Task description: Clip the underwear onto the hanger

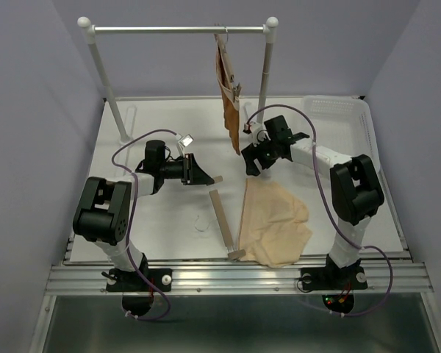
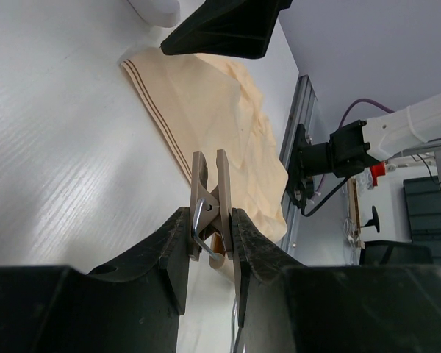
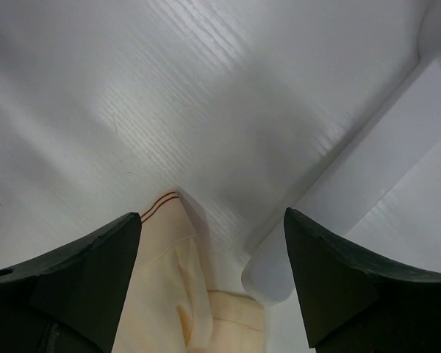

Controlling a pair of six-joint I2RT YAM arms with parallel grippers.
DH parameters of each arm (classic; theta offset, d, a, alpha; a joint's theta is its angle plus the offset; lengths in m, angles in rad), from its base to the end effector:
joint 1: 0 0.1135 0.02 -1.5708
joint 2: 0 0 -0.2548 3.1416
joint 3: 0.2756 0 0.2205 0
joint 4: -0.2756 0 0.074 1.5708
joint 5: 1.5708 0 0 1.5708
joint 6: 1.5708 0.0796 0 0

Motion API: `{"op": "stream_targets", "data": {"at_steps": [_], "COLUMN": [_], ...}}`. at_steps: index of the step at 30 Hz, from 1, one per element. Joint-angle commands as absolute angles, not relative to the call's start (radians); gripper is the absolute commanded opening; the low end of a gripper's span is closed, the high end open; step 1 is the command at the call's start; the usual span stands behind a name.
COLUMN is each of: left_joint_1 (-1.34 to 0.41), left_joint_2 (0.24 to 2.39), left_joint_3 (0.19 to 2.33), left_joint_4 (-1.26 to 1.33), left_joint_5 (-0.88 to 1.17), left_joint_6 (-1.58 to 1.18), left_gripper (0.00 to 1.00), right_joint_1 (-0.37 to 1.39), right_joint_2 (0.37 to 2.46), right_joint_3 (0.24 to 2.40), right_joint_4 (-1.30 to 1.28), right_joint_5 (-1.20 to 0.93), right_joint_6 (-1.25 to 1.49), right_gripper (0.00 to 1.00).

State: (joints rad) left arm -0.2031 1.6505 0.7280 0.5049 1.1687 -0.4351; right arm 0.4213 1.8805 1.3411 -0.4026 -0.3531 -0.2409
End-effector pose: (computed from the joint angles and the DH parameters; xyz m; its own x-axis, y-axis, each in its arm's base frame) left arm 0.2912 -0.1348 0.1919 -0.7408 -0.0159 -0.6716 0.6513 0.2282 -0.7237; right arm 0.3519 0.1879 0.1784 -0.5809 -0.5056 -0.6379 -0.7290 0.6719 0.1313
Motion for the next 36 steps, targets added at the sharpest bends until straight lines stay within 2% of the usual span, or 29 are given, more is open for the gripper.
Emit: {"op": "stream_targets", "data": {"at_steps": [1,8,10,13,19,22,23,28,34,36], "left_joint_1": [-0.209,-0.209,-0.209,-0.209,-0.209,-0.209,-0.209,-0.209,-0.209,-0.209], "left_joint_2": [1.655,1.661,1.660,1.663,1.672,1.671,1.671,1.675,1.672,1.674], "left_joint_3": [0.764,0.770,0.770,0.769,0.772,0.772,0.772,0.772,0.772,0.772], "left_joint_4": [0.557,0.557,0.557,0.558,0.557,0.557,0.557,0.557,0.557,0.557], "left_joint_5": [1.157,1.160,1.160,1.161,1.163,1.163,1.164,1.167,1.167,1.170], "left_joint_6": [-0.383,-0.383,-0.382,-0.382,-0.383,-0.383,-0.382,-0.382,-0.385,-0.388], "left_gripper": [0.00,0.00,0.00,0.00,0.00,0.00,0.00,0.00,0.00,0.00], "right_joint_1": [0.420,0.420,0.420,0.420,0.420,0.420,0.420,0.420,0.420,0.420], "right_joint_2": [1.914,1.985,1.997,2.005,2.000,1.999,1.997,1.993,1.959,1.916], "right_joint_3": [1.402,1.448,1.448,1.437,1.398,1.385,1.382,1.376,1.377,1.364], "right_joint_4": [-0.457,-0.485,-0.494,-0.500,-0.509,-0.518,-0.518,-0.529,-0.525,-0.445], "right_joint_5": [-0.466,-0.479,-0.471,-0.450,-0.451,-0.466,-0.465,-0.514,-0.580,-0.539], "right_joint_6": [-0.301,-0.316,-0.316,-0.313,-0.314,-0.316,-0.316,-0.330,-0.344,-0.269], "right_gripper": [0.83,0.76,0.69,0.65,0.63,0.49,0.39,0.20,0.01,0.01]}}
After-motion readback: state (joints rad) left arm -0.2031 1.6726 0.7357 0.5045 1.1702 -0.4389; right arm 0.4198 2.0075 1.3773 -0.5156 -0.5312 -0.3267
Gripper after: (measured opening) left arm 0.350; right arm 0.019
